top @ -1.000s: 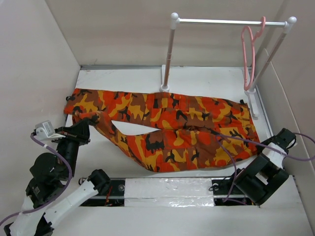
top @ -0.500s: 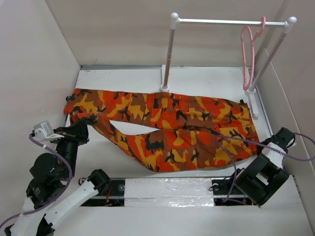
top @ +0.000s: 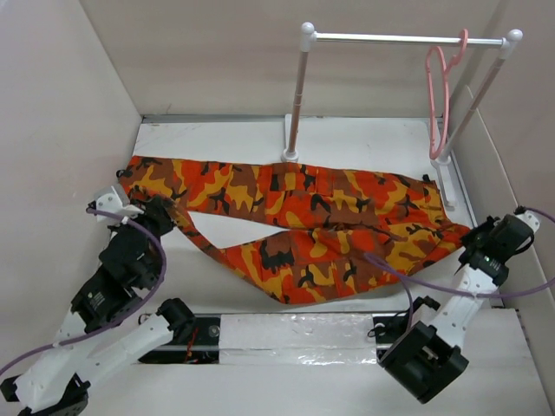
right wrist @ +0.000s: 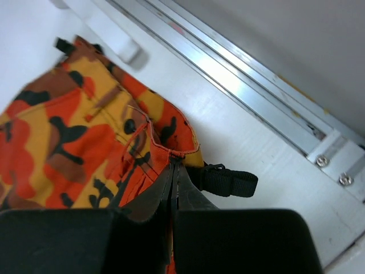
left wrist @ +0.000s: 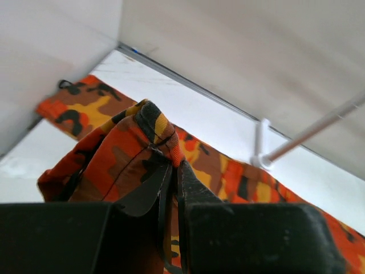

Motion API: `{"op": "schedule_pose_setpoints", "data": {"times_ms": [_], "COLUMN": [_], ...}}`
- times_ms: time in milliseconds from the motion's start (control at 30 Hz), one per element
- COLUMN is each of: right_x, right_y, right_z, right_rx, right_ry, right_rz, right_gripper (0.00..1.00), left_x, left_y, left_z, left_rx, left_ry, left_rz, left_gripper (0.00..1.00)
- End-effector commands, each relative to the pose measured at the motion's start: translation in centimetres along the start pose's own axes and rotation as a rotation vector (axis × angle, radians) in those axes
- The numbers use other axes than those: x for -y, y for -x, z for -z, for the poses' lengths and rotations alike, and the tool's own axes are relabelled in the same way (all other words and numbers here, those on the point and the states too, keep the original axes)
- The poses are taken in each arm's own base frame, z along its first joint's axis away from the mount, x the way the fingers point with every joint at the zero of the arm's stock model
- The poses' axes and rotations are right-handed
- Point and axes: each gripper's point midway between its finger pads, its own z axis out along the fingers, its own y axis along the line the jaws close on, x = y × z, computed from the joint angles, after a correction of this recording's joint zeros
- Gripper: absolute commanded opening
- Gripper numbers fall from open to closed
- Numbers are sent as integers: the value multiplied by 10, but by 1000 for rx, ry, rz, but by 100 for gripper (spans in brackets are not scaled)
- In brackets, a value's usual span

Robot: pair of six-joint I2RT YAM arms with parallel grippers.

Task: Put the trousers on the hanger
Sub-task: Fold the trousers at the center of the board.

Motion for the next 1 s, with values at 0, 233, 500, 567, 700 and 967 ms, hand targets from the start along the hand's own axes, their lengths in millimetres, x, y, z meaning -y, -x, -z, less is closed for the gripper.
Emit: {"op": "schedule_pose_setpoints", "data": {"times_ms": [0,233,500,567,700,967], "right_x": [-25,-72,-89,-93,-108,-124], "right_y": [32,68,63,67,73,86], "right_z": [-2,-17,-37,-42,-60,-94], "right_rx": [53,104,121,112,72,55], "right_ry": [96,192,232,230,268,232], "right_rz": [13,-4,13,19,5,-11], "right_gripper": [0,0,0,0,0,0], "left_x": [-12,-6,-85,-102,-125,-168], "left_y": [43,24,21,16,4,12], "left_z": [-5,-39,-139,-154,-178,-195], "left_rx": [128,169,33,-7,-75,-25], "left_ry": [160,373,562,582,702,914], "left_rz": [54,-90,1,41,7,-21], "left_gripper": [0,0,0,0,0,0]}}
